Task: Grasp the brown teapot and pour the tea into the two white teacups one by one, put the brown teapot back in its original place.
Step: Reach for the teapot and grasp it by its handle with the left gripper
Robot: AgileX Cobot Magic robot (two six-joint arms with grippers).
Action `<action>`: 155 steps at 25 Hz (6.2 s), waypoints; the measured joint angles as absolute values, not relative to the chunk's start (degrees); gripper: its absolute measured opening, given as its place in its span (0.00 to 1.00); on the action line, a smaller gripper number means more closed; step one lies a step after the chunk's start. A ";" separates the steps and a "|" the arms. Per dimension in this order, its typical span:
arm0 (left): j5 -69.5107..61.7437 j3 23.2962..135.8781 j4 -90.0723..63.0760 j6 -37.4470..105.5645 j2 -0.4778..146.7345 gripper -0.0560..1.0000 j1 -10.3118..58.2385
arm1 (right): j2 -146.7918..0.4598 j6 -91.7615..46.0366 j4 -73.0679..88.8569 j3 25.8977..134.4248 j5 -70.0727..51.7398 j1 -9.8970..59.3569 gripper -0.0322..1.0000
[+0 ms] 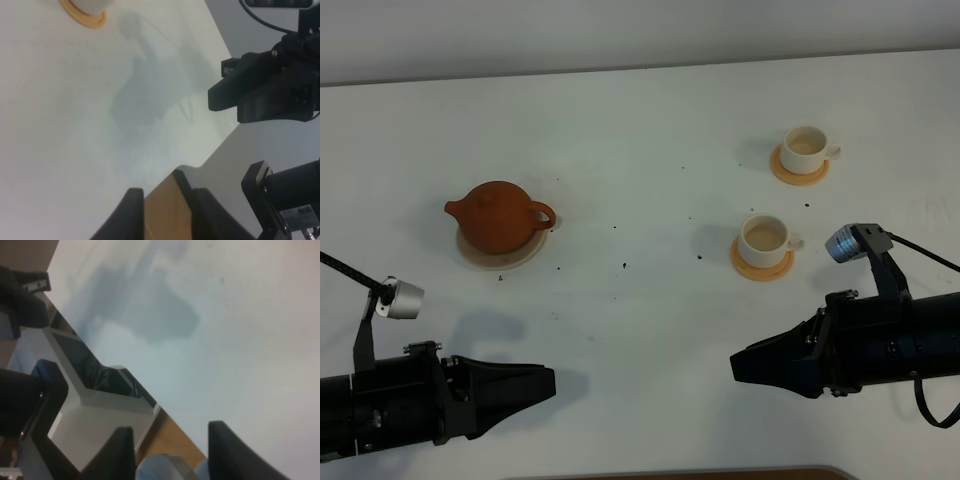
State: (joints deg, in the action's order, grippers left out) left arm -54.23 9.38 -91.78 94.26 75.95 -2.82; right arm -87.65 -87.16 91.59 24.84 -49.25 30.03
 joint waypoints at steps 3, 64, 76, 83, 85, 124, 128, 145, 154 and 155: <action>-54.23 9.38 -91.78 94.26 75.95 0.31 -2.82 | -87.65 -87.16 91.61 24.84 -49.25 30.03 0.40; -49.10 34.50 -38.93 26.51 62.89 0.30 -2.82 | -54.65 0.00 2.42 43.41 -62.05 30.03 0.40; -49.96 34.50 -37.65 24.87 62.89 0.30 -2.82 | -31.51 0.00 1.17 31.82 -62.99 30.03 0.40; -50.54 36.74 -35.63 23.07 62.89 0.30 -2.82 | -24.30 -0.48 2.81 31.34 -62.47 30.03 0.40; -50.73 38.46 -34.35 21.83 63.44 0.30 -2.82 | -23.43 -1.08 3.10 30.87 -62.36 30.03 0.40; -54.39 68.87 -20.11 8.89 90.24 0.30 13.18 | -17.96 -4.45 3.07 29.63 -63.80 14.62 0.40; -54.54 71.06 -19.68 8.32 90.53 0.30 13.18 | -13.54 -4.45 3.02 29.63 -63.80 9.18 0.40; -55.14 73.90 -16.74 8.08 97.54 0.30 13.18 | -0.81 -4.45 3.00 29.60 -63.91 5.40 0.40; -58.32 80.04 -16.68 8.13 99.20 0.30 13.18 | 0.38 -4.45 3.00 29.60 -63.96 5.40 0.40; -59.16 81.17 -16.68 8.13 99.57 0.30 13.18 | 0.38 -4.45 3.00 29.60 -63.96 5.40 0.40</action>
State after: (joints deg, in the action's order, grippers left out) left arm -59.16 81.17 -16.68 8.13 99.57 13.18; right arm 0.38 -4.45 3.00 29.60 -63.96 5.40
